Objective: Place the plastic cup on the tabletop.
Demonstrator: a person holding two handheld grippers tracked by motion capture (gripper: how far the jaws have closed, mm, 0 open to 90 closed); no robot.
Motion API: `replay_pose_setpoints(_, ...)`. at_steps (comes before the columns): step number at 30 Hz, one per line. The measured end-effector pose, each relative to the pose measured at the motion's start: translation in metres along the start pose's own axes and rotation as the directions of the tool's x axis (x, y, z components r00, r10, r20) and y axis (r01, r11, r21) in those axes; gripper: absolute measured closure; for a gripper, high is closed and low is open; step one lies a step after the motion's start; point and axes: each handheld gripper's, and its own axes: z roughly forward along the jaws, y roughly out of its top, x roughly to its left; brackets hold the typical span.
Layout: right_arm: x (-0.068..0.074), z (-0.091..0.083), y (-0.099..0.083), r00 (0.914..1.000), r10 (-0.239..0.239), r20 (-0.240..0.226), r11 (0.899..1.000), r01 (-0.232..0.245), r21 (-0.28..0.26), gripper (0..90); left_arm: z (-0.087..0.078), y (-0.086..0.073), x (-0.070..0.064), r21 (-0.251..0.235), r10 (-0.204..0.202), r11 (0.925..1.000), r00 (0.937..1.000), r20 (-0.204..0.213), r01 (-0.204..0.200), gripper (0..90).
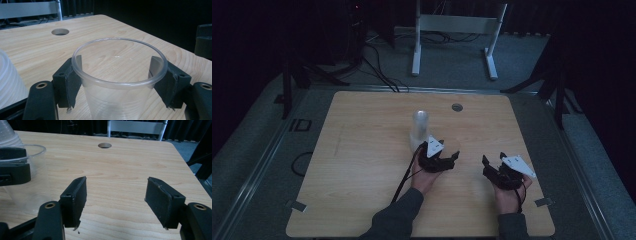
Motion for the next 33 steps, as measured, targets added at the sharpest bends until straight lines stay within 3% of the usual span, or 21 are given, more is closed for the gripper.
replay_pose_setpoints(19,0.0,0.0,0.0,1.0,0.0,0.0,1.0,0.0,0.0,33.2,-0.002,-0.005,-0.006,0.023,0.023,0.9994,0.9994,0.026,-0.024,24.3)
replay_pose_setpoints(23,0.0,0.0,0.0,1.0,0.001,0.0,1.0,-0.001,0.0,33.2,-0.001,-0.007,-0.007,0.06,0.024,0.9979,0.9992,0.033,-0.026,19.6)
replay_pose_setpoints(33,0.0,0.0,0.0,1.0,-0.001,0.003,1.0,0.001,0.001,33.1,0.0,-0.011,-0.008,0.097,0.025,0.9949,0.9983,0.053,-0.03,15.8)
